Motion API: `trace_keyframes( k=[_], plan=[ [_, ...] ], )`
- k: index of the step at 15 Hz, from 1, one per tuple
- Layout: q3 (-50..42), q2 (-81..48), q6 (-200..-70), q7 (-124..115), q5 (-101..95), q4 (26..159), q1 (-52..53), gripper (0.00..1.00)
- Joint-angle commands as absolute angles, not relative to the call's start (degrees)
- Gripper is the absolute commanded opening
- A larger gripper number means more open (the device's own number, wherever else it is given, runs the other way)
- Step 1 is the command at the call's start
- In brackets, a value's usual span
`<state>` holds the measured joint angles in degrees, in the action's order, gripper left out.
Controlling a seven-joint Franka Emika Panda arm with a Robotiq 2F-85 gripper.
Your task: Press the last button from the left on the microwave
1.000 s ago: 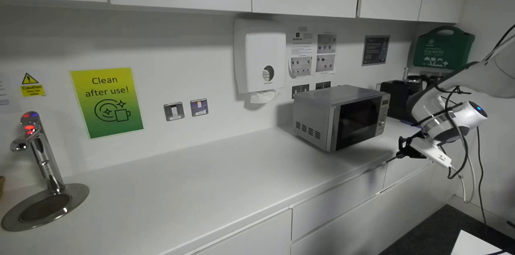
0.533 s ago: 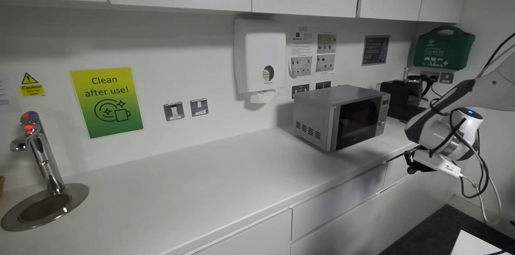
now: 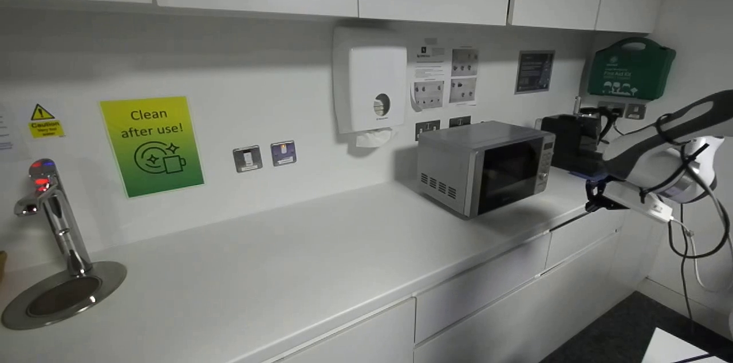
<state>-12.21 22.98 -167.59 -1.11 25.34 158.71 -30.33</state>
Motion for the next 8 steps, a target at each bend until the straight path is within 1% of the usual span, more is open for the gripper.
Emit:
trace_keyframes(
  k=[1, 2, 3, 4, 6, 8],
  plan=[
    [-8.7, 33.8, -152.1, -13.7, 14.2, 159.7, -37.8, 0.00],
    [-11.9, 28.4, -158.5, -9.3, 16.4, 158.8, -33.5, 0.25],
    [-11.9, 30.1, -156.8, -10.7, 15.0, 158.8, -34.2, 0.01],
    [-12.3, 30.5, -156.7, -10.7, 15.0, 158.9, -33.8, 0.08],
    [-12.8, 30.0, -156.9, -10.6, 15.1, 159.0, -33.0, 0.24],
    [-13.1, 29.0, -157.2, -10.6, 15.1, 159.0, -32.7, 0.25]
  ],
)
